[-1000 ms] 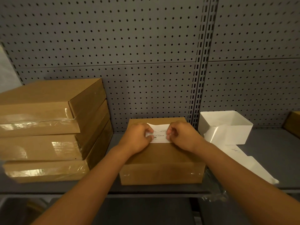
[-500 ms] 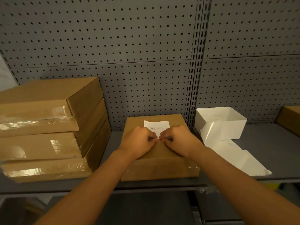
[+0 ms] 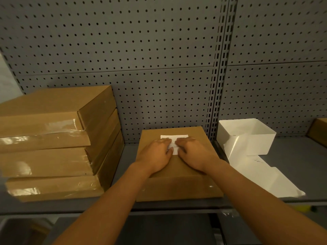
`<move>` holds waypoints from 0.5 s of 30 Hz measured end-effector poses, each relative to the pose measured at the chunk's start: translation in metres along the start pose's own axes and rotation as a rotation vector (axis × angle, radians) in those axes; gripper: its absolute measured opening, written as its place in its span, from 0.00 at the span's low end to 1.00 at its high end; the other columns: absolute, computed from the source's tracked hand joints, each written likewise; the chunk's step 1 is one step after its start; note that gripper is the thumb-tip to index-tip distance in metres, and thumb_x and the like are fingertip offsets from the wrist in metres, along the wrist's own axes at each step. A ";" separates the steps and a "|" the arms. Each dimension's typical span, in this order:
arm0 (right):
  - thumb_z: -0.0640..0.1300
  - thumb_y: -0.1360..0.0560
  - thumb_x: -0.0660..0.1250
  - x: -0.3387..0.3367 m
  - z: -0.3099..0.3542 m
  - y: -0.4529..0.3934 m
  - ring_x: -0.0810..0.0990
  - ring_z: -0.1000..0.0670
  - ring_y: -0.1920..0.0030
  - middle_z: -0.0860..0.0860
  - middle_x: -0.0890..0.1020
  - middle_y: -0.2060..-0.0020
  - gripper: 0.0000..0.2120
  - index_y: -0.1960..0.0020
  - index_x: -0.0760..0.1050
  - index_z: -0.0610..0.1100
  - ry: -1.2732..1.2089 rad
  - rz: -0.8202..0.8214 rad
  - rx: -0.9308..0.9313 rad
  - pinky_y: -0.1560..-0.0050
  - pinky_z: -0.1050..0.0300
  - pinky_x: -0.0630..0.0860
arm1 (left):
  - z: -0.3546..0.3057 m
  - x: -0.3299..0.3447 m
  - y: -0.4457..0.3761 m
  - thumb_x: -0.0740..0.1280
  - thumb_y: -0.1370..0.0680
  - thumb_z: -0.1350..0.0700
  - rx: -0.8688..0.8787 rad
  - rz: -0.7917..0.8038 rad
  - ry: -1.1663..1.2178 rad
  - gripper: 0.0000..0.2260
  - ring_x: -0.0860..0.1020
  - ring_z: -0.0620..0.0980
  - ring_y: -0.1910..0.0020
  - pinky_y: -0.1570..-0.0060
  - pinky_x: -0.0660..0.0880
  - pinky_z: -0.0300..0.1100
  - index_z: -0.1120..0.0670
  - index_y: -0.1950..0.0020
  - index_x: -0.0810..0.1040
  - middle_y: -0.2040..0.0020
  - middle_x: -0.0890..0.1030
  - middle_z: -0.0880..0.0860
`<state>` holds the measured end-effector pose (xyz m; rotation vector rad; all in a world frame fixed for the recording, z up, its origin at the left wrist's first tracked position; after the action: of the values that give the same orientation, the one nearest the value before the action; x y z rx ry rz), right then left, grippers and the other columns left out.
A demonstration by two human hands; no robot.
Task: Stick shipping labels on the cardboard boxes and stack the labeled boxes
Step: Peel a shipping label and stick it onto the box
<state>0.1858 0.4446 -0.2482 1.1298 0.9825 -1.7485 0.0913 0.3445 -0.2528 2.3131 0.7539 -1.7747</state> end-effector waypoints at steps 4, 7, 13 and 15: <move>0.48 0.22 0.58 -0.007 -0.024 0.000 0.75 0.47 0.46 0.47 0.78 0.47 0.12 0.44 0.75 0.44 0.032 -0.074 0.128 0.46 0.56 0.73 | 0.013 -0.008 -0.003 0.56 0.18 0.51 -0.049 -0.075 -0.062 0.18 0.70 0.51 0.35 0.35 0.66 0.45 0.54 0.30 0.71 0.33 0.74 0.53; 0.47 0.23 0.59 -0.004 -0.009 -0.009 0.75 0.46 0.43 0.47 0.79 0.44 0.14 0.41 0.75 0.44 0.012 -0.087 0.040 0.43 0.54 0.72 | 0.003 -0.005 -0.012 0.57 0.19 0.52 -0.003 -0.057 -0.048 0.18 0.68 0.50 0.33 0.32 0.63 0.45 0.53 0.29 0.69 0.32 0.73 0.51; 0.47 0.23 0.58 -0.005 -0.018 -0.016 0.73 0.47 0.52 0.48 0.76 0.56 0.07 0.52 0.71 0.45 0.084 -0.037 0.111 0.49 0.54 0.69 | 0.014 -0.004 -0.020 0.56 0.19 0.53 -0.059 -0.037 -0.110 0.18 0.69 0.51 0.34 0.33 0.65 0.46 0.54 0.29 0.69 0.32 0.73 0.53; 0.46 0.23 0.58 -0.010 -0.024 -0.016 0.71 0.48 0.55 0.50 0.73 0.59 0.05 0.56 0.68 0.46 0.099 -0.078 0.133 0.52 0.55 0.65 | 0.017 -0.006 -0.021 0.56 0.19 0.53 -0.055 -0.034 -0.125 0.19 0.68 0.51 0.34 0.33 0.64 0.46 0.54 0.29 0.68 0.31 0.73 0.52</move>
<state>0.1811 0.4739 -0.2435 1.2879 0.9926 -1.8587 0.0663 0.3539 -0.2482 2.1450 0.8144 -1.8674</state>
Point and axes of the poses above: each hand's wrist, its own y-axis away from the middle knuckle, its own x-axis out of the palm, z = x × y, the point moved 4 cm from there along -y, towards the middle knuckle
